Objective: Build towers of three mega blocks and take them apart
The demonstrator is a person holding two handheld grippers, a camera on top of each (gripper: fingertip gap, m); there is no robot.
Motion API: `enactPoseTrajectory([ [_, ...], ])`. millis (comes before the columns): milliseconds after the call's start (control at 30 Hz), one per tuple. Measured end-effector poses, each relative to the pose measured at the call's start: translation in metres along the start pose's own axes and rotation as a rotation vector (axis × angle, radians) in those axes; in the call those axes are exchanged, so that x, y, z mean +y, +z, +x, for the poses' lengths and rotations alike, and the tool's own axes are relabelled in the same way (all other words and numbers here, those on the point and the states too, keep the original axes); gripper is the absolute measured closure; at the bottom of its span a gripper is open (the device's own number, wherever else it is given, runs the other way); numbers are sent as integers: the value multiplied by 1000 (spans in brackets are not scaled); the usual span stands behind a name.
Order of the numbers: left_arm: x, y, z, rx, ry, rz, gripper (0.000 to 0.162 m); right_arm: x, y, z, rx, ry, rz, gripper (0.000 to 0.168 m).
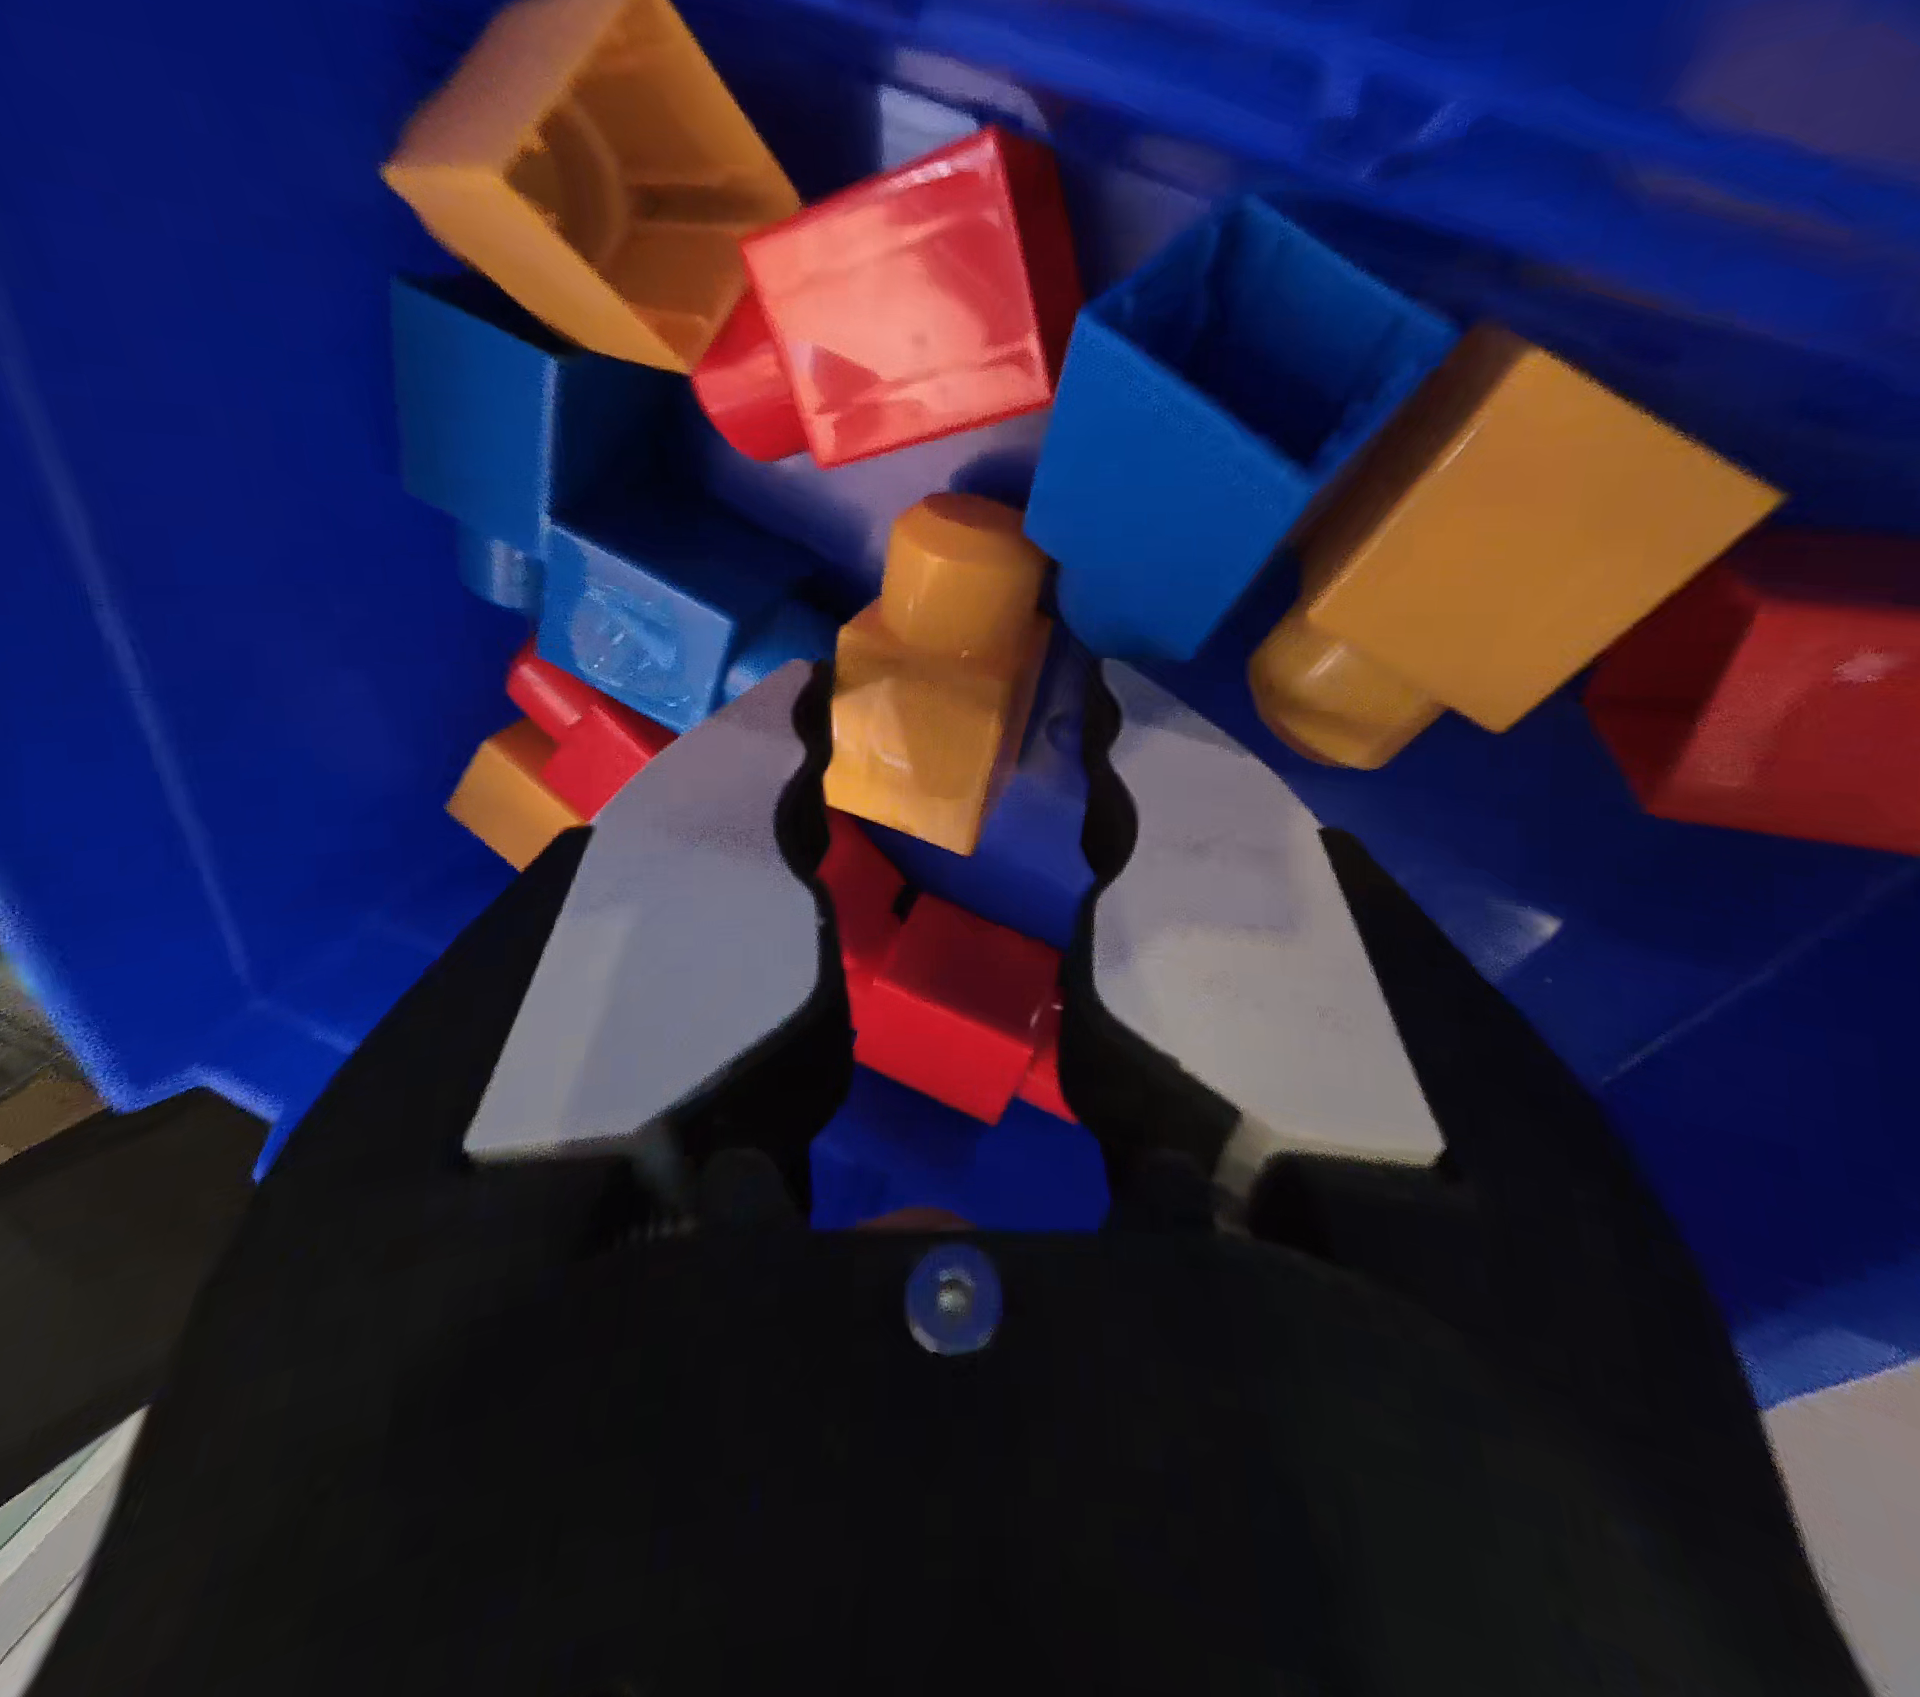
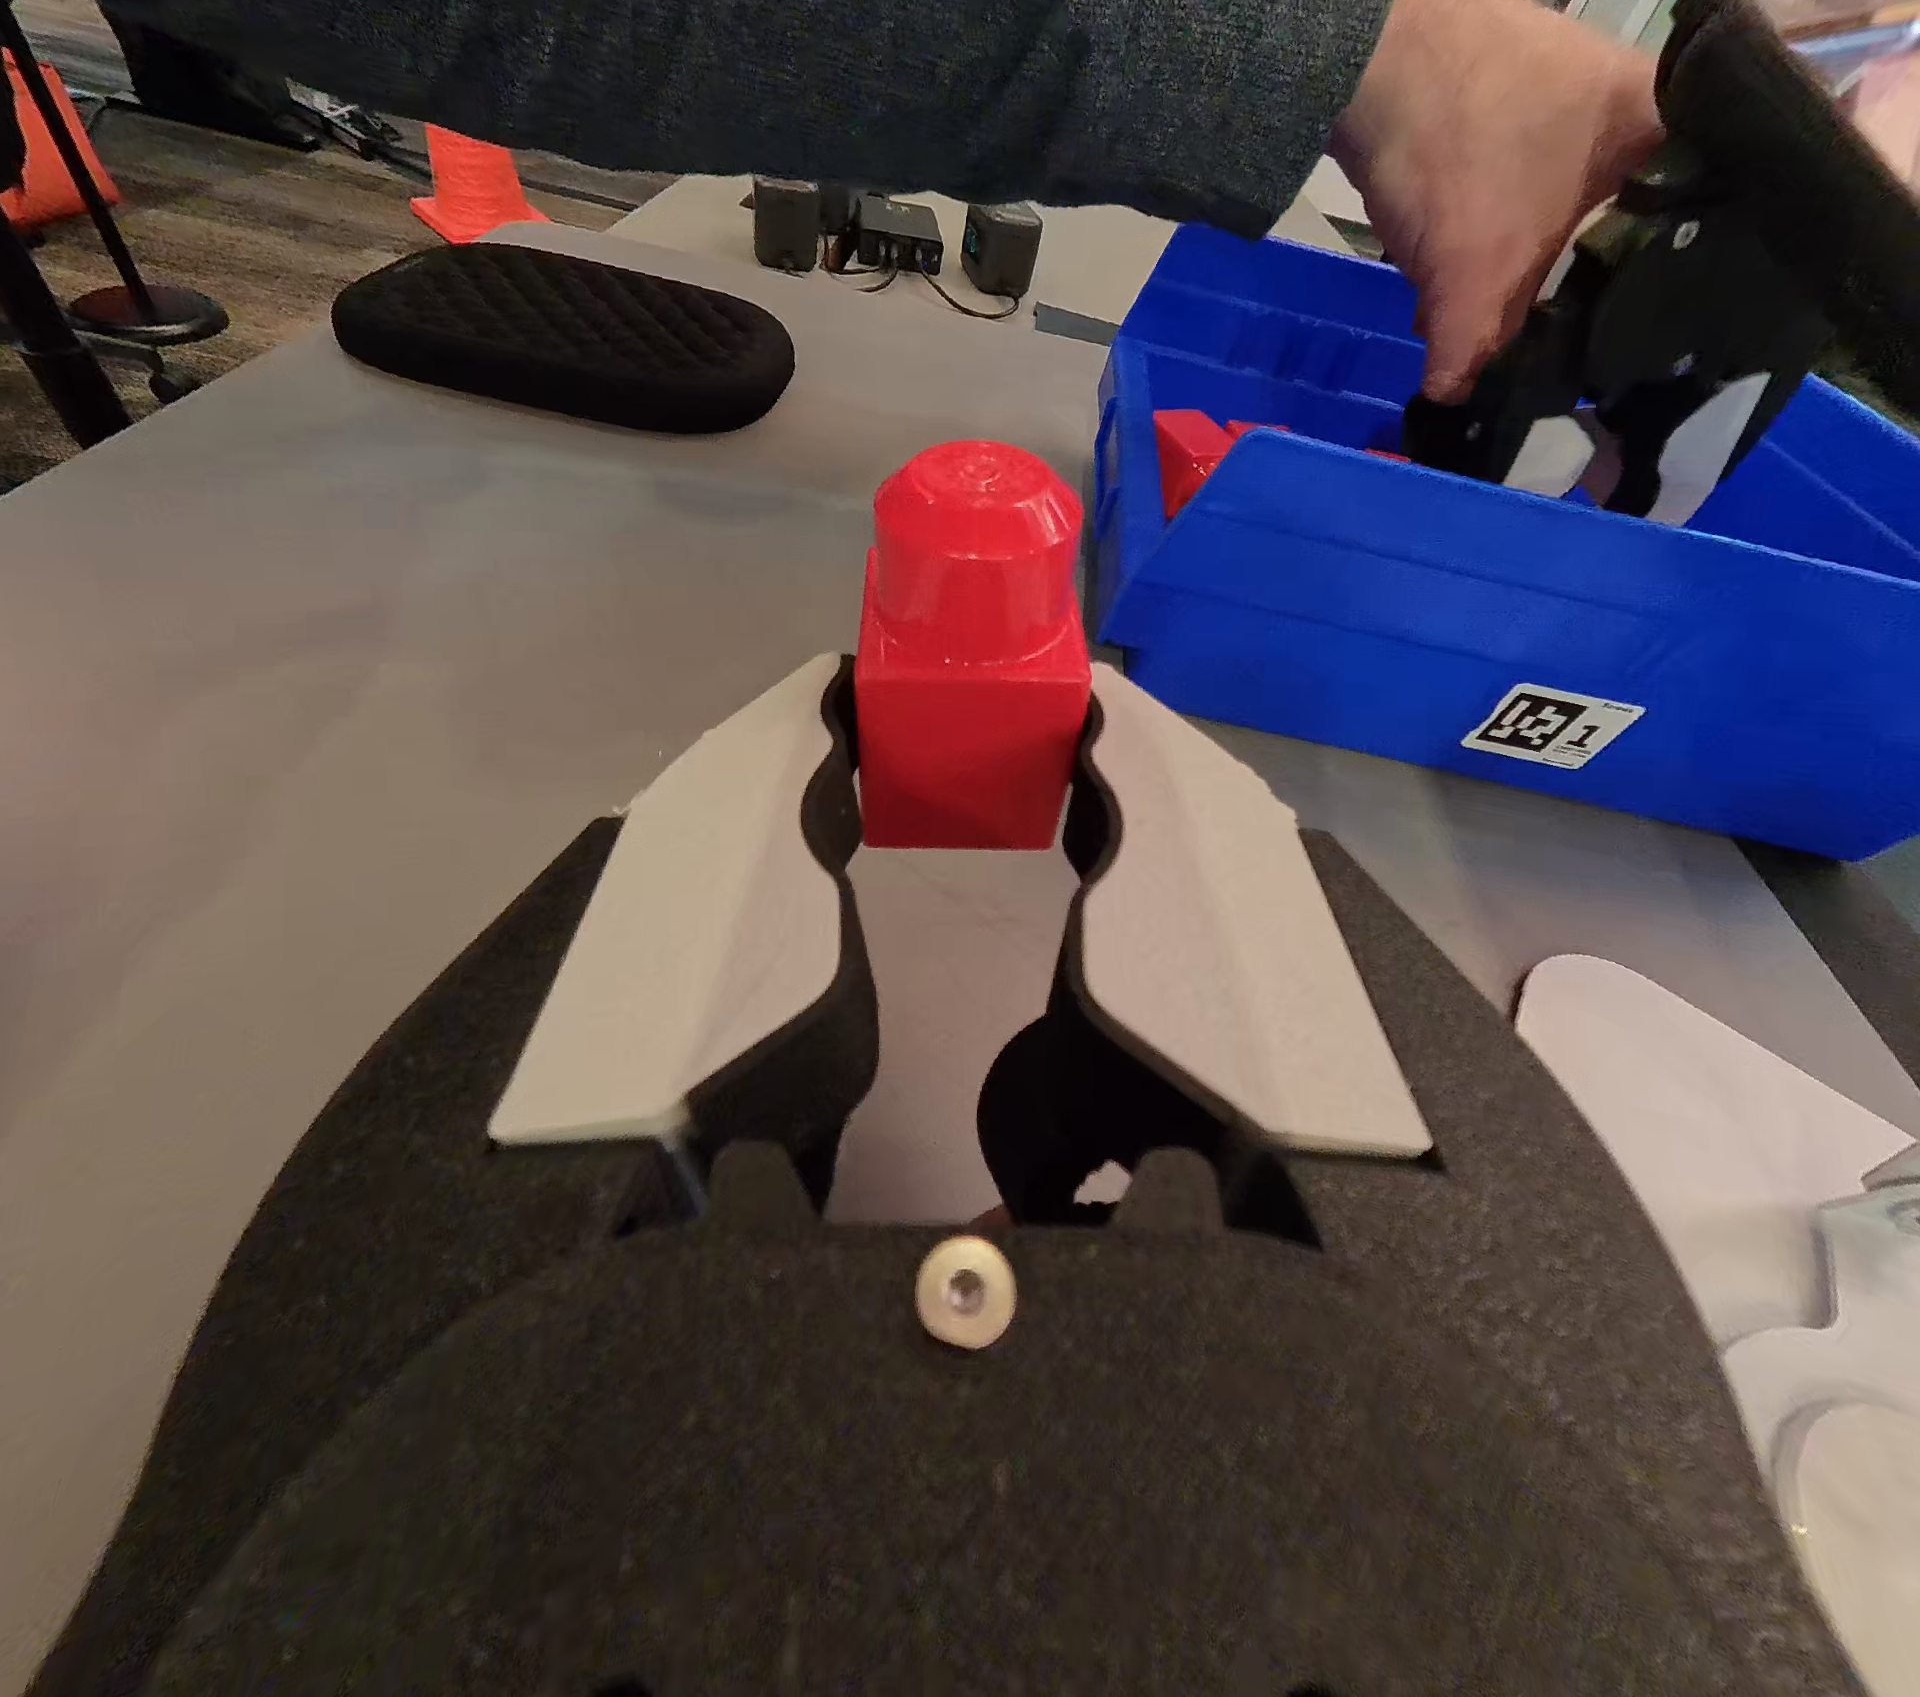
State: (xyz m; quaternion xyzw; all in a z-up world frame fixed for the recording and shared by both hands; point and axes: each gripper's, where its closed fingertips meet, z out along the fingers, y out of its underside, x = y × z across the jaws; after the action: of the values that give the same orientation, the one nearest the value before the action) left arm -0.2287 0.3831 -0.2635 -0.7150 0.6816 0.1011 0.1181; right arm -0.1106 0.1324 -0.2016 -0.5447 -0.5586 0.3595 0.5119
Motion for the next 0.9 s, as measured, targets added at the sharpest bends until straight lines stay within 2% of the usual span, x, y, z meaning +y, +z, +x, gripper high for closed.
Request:
enactPoseTrajectory([
  [67, 4, 8, 4, 32, -4, -23, 115, 0, 0, 0, 0, 2, 1, 132],
  [200, 6, 10, 5, 52, -58, -15, 122, 0, 0, 0, -2, 2, 2, 132],
  [267, 11, 8, 3, 25, -103, -26, 122, 0, 0, 0, -1, 5, 4, 132],
  [400, 14, -14, -2, -42, -267, 88, 122, -1, -1, 2, -1, 15, 10, 132],
  [500, 3, -54, 3, -70, -414, 302, 123, -1, -1, 3, 1, 24, 12, 132],
  [700, -52, -163, 59, -31, -597, 929, 123, -3, -3, 7, 0, 72, 34, 132],
  [800, -81, -200, 92, 2, -636, 1164, 123, -5, -5, 10, -6, 108, 51, 132],
  [900, -107, -220, 122, 75, -637, 1352, 123, -6, -8, 13, -16, 151, 71, 132],
])
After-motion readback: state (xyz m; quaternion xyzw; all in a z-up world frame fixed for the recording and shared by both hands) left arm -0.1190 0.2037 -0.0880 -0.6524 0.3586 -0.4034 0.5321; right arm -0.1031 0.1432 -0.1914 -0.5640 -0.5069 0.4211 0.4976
